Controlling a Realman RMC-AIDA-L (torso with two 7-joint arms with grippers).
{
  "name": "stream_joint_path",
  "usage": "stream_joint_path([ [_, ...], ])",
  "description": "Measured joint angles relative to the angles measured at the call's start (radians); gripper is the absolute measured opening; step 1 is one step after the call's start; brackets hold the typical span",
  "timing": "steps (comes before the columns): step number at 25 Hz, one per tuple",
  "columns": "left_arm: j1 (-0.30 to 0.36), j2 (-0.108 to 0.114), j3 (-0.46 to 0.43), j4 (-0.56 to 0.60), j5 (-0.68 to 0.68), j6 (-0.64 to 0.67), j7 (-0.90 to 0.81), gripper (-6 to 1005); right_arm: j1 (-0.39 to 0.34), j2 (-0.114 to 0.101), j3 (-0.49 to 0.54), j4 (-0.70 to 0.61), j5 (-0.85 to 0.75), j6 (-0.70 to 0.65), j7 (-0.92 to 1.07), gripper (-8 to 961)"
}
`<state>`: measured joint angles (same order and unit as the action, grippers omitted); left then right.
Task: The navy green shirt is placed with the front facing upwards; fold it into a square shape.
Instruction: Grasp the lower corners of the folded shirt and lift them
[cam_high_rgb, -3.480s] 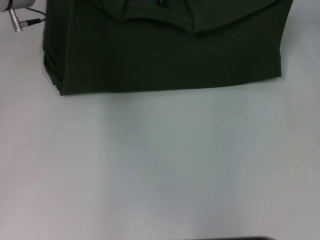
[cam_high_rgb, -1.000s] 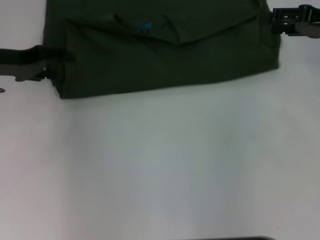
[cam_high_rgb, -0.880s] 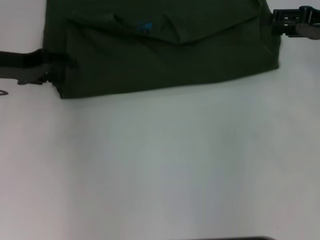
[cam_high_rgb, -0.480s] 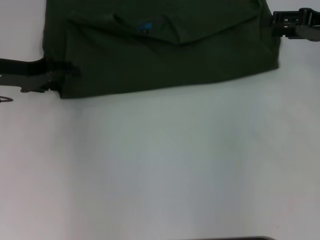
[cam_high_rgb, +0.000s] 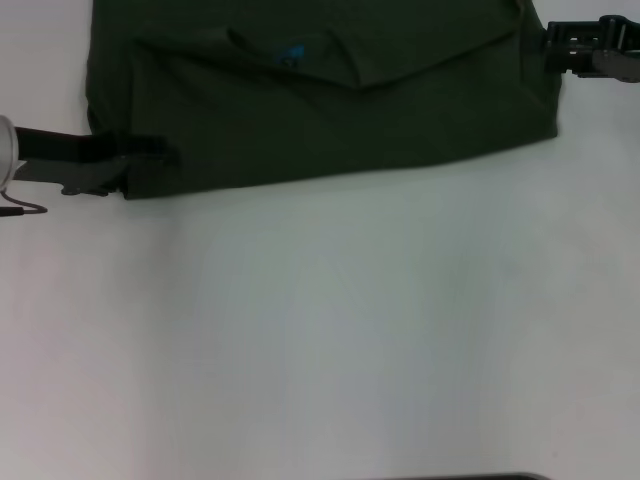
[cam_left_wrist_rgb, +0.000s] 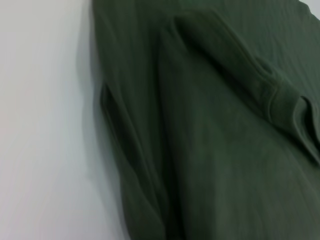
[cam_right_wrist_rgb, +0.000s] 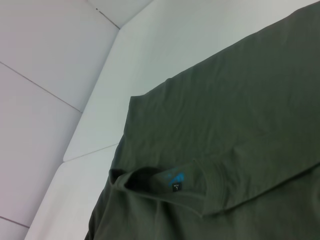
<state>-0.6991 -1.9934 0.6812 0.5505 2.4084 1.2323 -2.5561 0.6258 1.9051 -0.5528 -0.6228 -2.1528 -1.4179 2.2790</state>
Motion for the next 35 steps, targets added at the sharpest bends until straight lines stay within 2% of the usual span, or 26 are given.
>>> stream_joint_path([
  [10, -0.017, -0.024, 0.002, 0.003, 0.000, 0.003, 0.001, 828, 0.000, 0.002, 0.002, 0.000, 0.001, -0.002, 0.000, 738],
  [27, -0.006, -0.025, -0.013, 0.047, -0.008, 0.058, -0.007, 825, -0.004, 0.000, 0.006, 0.000, 0.004, 0.001, 0.004, 738],
  [35, -0.021, -0.052, 0.025, 0.042, -0.003, 0.025, -0.002, 794, -0.004, 0.000, 0.007, 0.000, 0.005, 0.004, 0.003, 736],
])
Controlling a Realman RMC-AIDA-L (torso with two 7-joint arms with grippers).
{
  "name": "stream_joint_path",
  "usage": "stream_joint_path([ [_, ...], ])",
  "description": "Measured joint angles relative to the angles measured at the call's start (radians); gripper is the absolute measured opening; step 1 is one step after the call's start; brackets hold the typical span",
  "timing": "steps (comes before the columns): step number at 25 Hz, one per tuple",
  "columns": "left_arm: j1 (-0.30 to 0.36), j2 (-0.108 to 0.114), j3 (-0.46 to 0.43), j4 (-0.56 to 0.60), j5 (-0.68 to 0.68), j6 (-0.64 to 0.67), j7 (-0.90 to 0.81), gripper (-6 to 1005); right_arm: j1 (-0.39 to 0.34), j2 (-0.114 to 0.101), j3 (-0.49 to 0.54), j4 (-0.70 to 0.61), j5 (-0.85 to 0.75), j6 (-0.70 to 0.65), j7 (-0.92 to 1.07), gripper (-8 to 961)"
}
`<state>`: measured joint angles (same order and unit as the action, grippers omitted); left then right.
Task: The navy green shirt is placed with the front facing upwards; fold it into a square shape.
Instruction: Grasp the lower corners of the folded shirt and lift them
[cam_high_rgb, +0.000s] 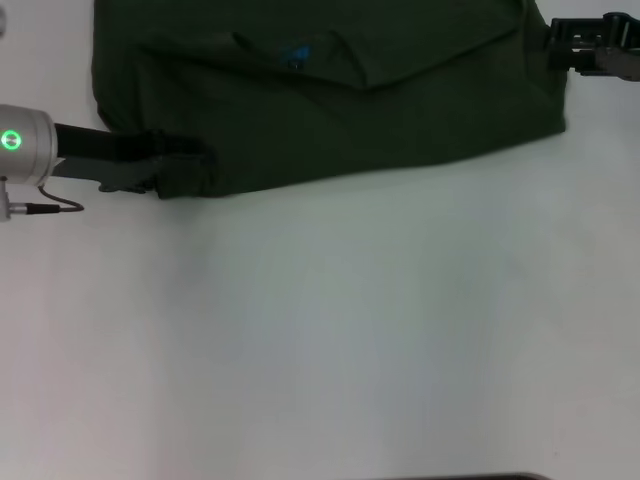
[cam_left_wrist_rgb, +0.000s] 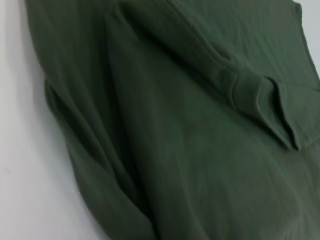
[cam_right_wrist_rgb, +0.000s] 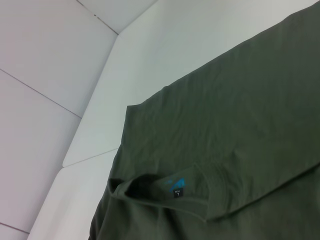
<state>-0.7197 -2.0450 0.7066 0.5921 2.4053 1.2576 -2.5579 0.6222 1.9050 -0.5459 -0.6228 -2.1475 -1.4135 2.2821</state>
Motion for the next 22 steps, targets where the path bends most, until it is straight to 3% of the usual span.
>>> stream_joint_path([
  [7, -0.001, -0.002, 0.013, -0.001, 0.001, -0.012, -0.007, 753, -0.003, 0.000, 0.001, 0.000, 0.000, -0.006, 0.000, 736],
  [14, -0.012, 0.017, 0.084, 0.007, 0.003, 0.000, 0.003, 711, -0.003, 0.000, 0.004, 0.000, 0.001, -0.009, 0.001, 737],
  [22, -0.017, 0.030, 0.109, 0.008, 0.001, 0.016, -0.004, 388, -0.001, 0.000, 0.004, 0.000, 0.003, -0.013, 0.001, 737],
])
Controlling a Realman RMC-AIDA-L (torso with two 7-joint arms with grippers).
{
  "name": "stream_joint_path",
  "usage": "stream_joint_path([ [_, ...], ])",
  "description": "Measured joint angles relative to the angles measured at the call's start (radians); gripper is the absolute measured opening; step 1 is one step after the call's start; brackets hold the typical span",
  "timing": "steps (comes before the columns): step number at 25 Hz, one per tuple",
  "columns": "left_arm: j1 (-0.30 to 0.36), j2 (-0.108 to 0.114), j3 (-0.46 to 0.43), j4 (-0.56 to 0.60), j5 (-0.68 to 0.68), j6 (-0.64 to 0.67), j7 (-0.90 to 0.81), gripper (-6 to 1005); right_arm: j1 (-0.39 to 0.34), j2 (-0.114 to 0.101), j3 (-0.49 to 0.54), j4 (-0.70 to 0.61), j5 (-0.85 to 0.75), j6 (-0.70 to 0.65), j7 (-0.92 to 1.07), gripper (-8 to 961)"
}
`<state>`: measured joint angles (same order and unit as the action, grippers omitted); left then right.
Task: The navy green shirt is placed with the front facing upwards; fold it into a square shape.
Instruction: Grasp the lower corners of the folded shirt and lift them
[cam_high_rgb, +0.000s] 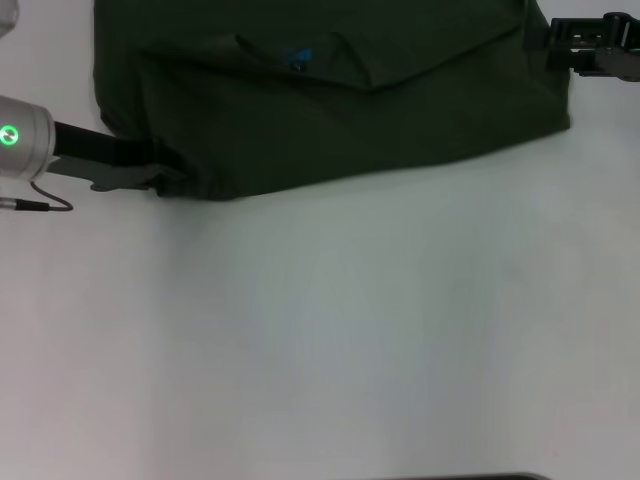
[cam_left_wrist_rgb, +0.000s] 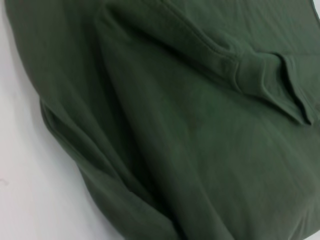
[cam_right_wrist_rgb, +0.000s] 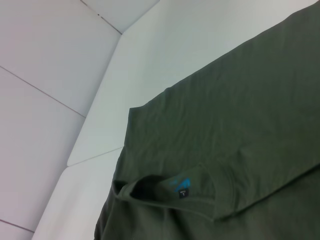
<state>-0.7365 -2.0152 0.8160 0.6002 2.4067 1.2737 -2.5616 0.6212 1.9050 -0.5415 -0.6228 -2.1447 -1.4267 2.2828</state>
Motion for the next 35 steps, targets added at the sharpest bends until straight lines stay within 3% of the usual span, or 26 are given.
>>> stream_joint_path([
  [8, 0.004, 0.026, -0.003, 0.002, -0.007, 0.042, 0.001, 45, -0.001, -0.009, -0.012, 0.000, -0.008, -0.001, 0.022, 737],
  [20, 0.004, 0.063, -0.003, 0.002, -0.008, 0.109, 0.023, 30, 0.011, -0.018, -0.014, -0.002, -0.058, -0.005, 0.038, 738],
  [28, -0.002, 0.065, -0.008, 0.002, -0.008, 0.141, 0.035, 33, 0.031, -0.017, -0.025, -0.027, -0.113, 0.001, 0.053, 738],
  [35, -0.006, 0.062, -0.030, 0.003, -0.009, 0.144, 0.031, 35, 0.033, -0.021, -0.106, -0.051, -0.152, -0.036, 0.077, 738],
])
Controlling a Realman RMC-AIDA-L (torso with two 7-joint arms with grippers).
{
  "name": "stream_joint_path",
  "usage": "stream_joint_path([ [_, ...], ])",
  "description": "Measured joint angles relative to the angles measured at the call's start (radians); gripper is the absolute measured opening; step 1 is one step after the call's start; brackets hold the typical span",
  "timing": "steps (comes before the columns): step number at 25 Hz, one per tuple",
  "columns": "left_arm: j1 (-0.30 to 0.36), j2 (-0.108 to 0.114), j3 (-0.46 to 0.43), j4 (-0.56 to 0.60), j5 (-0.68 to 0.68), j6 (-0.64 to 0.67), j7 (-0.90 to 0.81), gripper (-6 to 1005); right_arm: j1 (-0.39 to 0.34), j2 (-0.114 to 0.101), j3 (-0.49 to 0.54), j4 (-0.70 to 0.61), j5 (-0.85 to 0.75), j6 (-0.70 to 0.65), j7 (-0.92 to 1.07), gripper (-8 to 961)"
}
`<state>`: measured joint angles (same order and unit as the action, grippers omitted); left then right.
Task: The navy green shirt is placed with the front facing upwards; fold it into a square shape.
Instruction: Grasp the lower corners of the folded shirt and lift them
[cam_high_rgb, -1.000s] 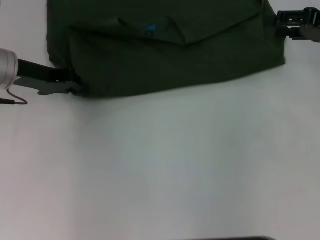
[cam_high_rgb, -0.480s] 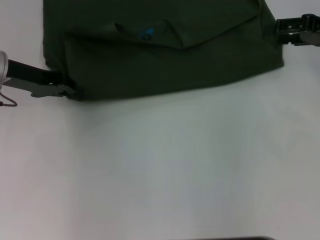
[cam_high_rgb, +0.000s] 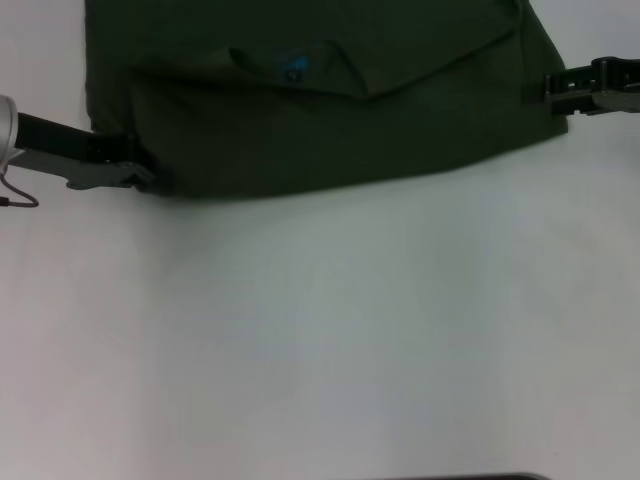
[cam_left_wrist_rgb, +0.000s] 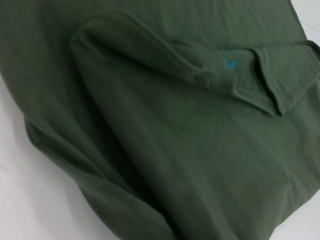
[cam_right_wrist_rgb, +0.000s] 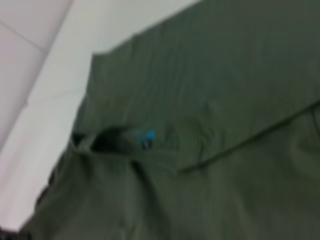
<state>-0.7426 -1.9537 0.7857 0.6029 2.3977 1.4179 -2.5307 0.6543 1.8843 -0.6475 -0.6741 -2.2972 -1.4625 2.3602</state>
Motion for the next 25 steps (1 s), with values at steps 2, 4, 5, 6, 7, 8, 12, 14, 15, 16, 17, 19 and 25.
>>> stream_joint_path([
  [2, -0.004, 0.000, 0.000, 0.000, 0.000, 0.000, 0.000, 35, 0.000, 0.000, -0.006, -0.025, -0.014, -0.019, 0.002, 738],
  [4, -0.005, 0.000, 0.000, 0.000, 0.000, -0.001, 0.000, 36, -0.002, 0.000, -0.005, -0.054, -0.016, -0.037, 0.003, 737],
  [5, -0.005, 0.000, 0.000, 0.000, 0.000, -0.001, -0.001, 36, -0.005, 0.000, -0.002, -0.065, -0.016, -0.045, 0.003, 737],
  [6, -0.005, -0.001, 0.000, 0.000, 0.000, -0.003, -0.001, 36, -0.006, -0.001, 0.003, -0.075, -0.015, -0.051, 0.004, 737],
  [7, -0.005, -0.001, 0.000, 0.000, 0.000, -0.003, -0.001, 37, -0.007, -0.003, 0.008, -0.084, -0.014, -0.056, 0.005, 737],
  [8, -0.005, -0.001, 0.000, 0.000, 0.000, -0.004, -0.002, 37, -0.009, -0.006, 0.019, -0.093, -0.014, -0.058, 0.010, 737],
  [12, -0.002, -0.002, 0.000, 0.000, 0.000, -0.006, -0.004, 38, -0.014, -0.009, 0.024, -0.093, -0.015, -0.045, 0.015, 736],
  [14, -0.001, -0.002, 0.000, 0.000, 0.000, -0.008, -0.005, 39, -0.019, -0.013, 0.022, -0.093, -0.017, -0.027, 0.016, 738],
  [15, 0.000, -0.003, 0.000, 0.000, 0.000, -0.008, -0.005, 39, -0.021, -0.016, 0.019, -0.093, -0.029, -0.010, 0.013, 739],
  [16, 0.000, -0.003, 0.000, 0.000, 0.000, -0.008, -0.005, 39, -0.022, -0.017, 0.018, -0.093, -0.042, 0.001, 0.012, 741],
  [17, 0.001, -0.003, 0.000, 0.000, 0.000, -0.008, -0.005, 40, -0.022, -0.017, 0.018, -0.093, -0.042, 0.001, 0.012, 742],
  [19, 0.002, -0.004, 0.000, 0.000, 0.000, -0.008, -0.005, 40, -0.022, -0.015, 0.017, -0.094, -0.078, 0.022, 0.006, 742],
  [25, 0.005, -0.003, -0.001, 0.000, 0.000, -0.006, -0.005, 42, -0.019, 0.006, 0.010, -0.093, -0.145, 0.076, -0.020, 736],
])
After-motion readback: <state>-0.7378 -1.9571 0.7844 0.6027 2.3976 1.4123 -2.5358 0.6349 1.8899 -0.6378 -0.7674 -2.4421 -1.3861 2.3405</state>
